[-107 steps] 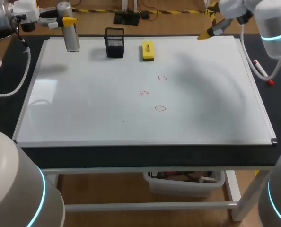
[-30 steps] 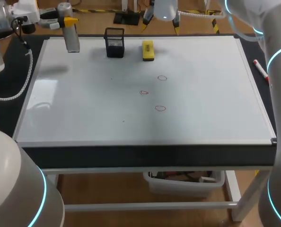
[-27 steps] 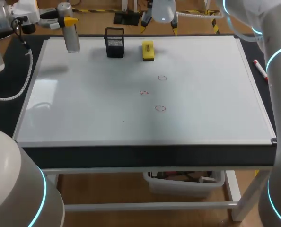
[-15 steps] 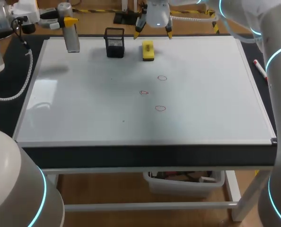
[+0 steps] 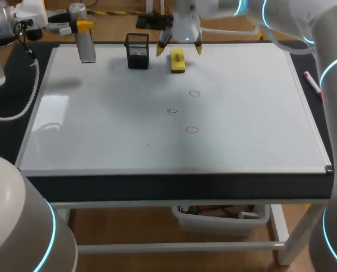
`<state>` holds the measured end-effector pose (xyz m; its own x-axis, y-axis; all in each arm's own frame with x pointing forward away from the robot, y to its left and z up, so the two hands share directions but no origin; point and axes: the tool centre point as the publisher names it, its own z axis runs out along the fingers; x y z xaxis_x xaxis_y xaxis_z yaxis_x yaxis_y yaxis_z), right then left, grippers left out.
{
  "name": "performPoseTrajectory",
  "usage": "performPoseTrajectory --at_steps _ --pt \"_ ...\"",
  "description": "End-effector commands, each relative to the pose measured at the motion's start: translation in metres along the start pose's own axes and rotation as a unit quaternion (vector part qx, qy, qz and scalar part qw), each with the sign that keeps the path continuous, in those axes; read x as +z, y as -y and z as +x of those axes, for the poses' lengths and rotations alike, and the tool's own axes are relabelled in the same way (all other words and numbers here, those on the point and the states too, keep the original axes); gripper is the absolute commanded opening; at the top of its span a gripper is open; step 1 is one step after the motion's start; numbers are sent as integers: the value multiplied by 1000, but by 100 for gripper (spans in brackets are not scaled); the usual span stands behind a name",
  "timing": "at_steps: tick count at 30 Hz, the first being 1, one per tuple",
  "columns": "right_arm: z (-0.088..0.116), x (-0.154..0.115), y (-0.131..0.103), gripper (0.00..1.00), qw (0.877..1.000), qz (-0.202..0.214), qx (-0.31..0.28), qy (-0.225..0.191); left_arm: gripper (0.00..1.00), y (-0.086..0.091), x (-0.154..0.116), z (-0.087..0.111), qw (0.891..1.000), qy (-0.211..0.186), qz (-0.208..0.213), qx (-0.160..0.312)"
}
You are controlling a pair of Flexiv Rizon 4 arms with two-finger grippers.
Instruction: Pick up the inspection probe, press it on each red-marked spot on the whiteboard one by one, put down the probe, pick up the eraser, and wipe off all the red marks.
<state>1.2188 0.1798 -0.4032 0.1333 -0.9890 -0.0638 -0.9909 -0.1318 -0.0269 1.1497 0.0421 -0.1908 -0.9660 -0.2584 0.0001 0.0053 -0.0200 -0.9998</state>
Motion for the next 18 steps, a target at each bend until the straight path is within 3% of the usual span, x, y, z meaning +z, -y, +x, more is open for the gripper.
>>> performPoseTrajectory --at_steps 1,18 --pt "-4 20 20 100 990 -138 8 -1 0 2 0 2 1000 3 0 1" --pt "-5 28 20 100 988 -154 26 -6 0 2 0 2 1000 3 0 1"
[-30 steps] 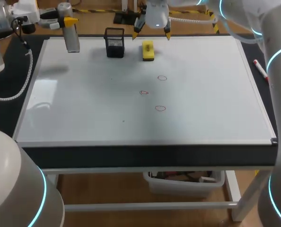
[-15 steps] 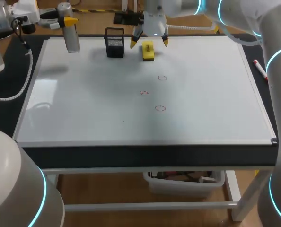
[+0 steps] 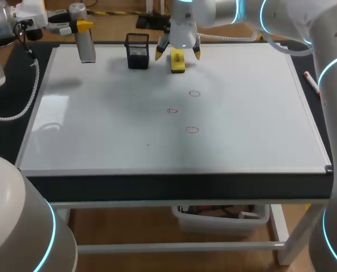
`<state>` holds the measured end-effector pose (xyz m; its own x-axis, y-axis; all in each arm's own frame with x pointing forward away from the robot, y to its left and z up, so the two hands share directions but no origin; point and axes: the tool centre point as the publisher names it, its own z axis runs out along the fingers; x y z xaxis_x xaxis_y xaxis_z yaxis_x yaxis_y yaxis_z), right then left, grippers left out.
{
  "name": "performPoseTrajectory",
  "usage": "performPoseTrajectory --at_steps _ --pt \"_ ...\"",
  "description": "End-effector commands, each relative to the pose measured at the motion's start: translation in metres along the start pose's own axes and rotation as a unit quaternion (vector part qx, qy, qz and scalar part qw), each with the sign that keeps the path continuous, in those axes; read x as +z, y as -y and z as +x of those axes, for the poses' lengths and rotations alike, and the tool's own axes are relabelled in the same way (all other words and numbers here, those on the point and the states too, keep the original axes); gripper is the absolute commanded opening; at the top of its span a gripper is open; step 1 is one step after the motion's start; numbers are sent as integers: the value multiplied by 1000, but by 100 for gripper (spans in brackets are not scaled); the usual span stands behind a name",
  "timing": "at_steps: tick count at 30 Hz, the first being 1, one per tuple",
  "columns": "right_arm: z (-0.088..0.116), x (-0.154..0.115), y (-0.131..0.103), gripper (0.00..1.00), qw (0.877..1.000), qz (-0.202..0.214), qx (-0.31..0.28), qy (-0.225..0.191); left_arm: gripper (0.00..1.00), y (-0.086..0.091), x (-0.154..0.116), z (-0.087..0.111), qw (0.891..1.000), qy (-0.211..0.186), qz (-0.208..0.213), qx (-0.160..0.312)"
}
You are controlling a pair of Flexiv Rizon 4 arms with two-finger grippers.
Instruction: Pick up the inspection probe, press it on each red-marked spot on the whiteboard one by one, put down the probe, pick up the eraser, and wipe off all the red marks.
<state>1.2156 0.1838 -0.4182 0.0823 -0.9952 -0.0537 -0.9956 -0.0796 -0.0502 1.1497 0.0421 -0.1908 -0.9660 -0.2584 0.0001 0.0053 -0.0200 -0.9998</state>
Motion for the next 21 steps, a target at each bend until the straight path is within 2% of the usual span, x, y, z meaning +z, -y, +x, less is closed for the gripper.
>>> performPoseTrajectory --at_steps 1,3,4,5,6,8,9,11,21 --pt "-3 15 23 100 986 -167 1 -6 0 2 0 2 1000 3 0 1" --pt "-2 16 24 100 986 -169 4 -9 0 2 0 2 1000 3 0 1" --pt "-2 16 24 87 986 -169 5 -11 0 2 0 2 1000 3 0 1" --pt "-2 16 24 79 985 -170 5 -13 0 2 0 2 1000 3 0 1" --pt "-2 16 25 44 985 -170 6 -15 0 2 0 2 1000 3 0 1" --pt "-2 16 26 30 985 -171 7 -18 0 2 0 2 1000 3 0 1" --pt "-2 16 26 18 985 -171 8 -20 0 2 0 2 1000 3 0 1" --pt "-1 17 27 0 985 -172 9 -21 0 2 0 2 1000 3 0 1" --pt "11 -12 33 0 986 -162 42 -14 0 2 0 2 1000 3 0 1"
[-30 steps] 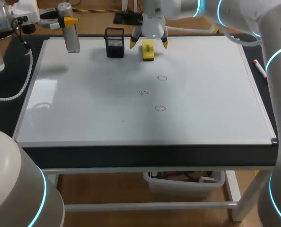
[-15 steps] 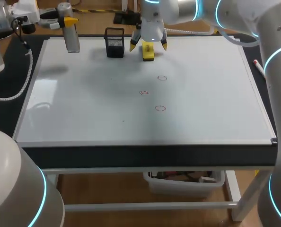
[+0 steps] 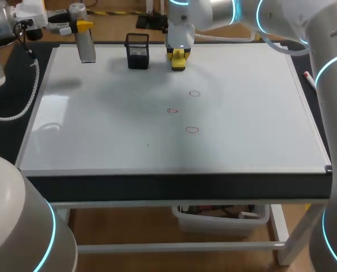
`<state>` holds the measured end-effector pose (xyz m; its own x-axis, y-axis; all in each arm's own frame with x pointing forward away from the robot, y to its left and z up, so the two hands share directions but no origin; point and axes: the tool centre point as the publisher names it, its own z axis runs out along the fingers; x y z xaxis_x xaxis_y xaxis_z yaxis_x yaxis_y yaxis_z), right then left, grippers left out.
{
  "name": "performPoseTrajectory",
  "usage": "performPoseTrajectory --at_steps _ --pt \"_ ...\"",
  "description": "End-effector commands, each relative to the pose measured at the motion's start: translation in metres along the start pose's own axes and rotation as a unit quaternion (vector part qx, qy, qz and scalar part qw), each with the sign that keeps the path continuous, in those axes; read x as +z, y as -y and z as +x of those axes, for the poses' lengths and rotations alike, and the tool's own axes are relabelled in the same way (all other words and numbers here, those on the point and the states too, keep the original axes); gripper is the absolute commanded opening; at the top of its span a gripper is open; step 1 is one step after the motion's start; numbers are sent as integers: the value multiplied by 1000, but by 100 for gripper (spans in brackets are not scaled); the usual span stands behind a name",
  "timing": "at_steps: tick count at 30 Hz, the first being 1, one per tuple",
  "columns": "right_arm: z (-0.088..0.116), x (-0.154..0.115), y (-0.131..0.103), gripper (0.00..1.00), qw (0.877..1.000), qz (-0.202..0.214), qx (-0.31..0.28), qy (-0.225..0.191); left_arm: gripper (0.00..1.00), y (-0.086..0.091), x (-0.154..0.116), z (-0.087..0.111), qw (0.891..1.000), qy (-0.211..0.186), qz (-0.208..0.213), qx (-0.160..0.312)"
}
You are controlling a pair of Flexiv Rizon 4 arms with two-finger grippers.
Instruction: Pick up the inspection probe, press it on each red-marked spot on the whiteboard one by one, put down the probe, pick up the eraser, and wipe off all the red marks.
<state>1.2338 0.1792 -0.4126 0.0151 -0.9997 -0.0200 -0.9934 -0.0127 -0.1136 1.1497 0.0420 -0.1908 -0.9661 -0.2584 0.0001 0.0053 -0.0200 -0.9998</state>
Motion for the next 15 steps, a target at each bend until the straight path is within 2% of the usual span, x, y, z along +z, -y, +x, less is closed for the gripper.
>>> performPoseTrajectory --at_steps 1,7,15 --pt "7 -8 16 0 981 -194 9 -1 0 2 0 2 1000 3 0 1" --pt "37 -23 16 0 978 -202 51 -11 0 2 0 2 1000 3 0 1" --pt "90 -29 6 0 968 -210 139 -20 0 2 0 2 1000 3 0 1"
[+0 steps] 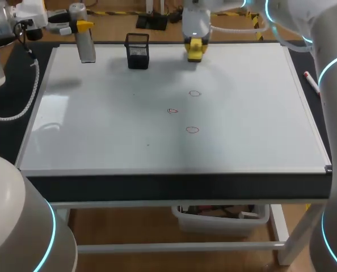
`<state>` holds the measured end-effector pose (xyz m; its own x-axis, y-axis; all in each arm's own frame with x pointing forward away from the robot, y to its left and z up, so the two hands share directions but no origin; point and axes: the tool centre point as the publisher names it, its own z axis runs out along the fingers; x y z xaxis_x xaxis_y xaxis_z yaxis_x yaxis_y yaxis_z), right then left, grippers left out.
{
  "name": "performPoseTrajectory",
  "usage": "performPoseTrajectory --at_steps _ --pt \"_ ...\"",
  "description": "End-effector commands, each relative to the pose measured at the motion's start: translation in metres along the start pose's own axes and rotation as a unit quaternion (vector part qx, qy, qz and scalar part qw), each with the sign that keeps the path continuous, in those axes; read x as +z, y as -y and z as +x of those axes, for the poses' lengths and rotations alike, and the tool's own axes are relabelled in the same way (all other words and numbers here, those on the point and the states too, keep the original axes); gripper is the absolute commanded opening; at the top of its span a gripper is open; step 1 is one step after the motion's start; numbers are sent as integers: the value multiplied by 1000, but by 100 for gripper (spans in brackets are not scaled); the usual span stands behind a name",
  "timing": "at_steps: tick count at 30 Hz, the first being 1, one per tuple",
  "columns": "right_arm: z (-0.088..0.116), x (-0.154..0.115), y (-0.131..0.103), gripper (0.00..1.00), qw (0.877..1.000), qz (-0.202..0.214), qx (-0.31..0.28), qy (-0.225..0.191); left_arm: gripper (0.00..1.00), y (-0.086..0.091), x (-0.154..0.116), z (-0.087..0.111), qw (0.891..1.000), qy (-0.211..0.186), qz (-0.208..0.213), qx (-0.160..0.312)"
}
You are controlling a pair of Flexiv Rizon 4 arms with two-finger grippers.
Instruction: Pick up the inspection probe, press it on each red-marked spot on the whiteboard one by one, put down the probe, pick up the eraser, and wipe off all the red marks.
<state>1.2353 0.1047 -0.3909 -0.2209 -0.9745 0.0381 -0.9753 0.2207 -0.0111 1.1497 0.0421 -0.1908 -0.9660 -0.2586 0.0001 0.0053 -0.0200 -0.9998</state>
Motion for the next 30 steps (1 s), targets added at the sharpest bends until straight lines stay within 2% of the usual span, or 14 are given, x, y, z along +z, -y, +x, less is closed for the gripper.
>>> performPoseTrajectory --at_steps 1,12,30 --pt "23 -6 6 0 987 -161 30 2 0 2 0 2 1000 3 0 1" --pt "91 -8 -9 0 979 -151 133 13 0 2 0 2 1000 3 0 1" --pt "178 -5 -42 0 964 -125 233 -15 0 2 0 2 1000 3 0 1"
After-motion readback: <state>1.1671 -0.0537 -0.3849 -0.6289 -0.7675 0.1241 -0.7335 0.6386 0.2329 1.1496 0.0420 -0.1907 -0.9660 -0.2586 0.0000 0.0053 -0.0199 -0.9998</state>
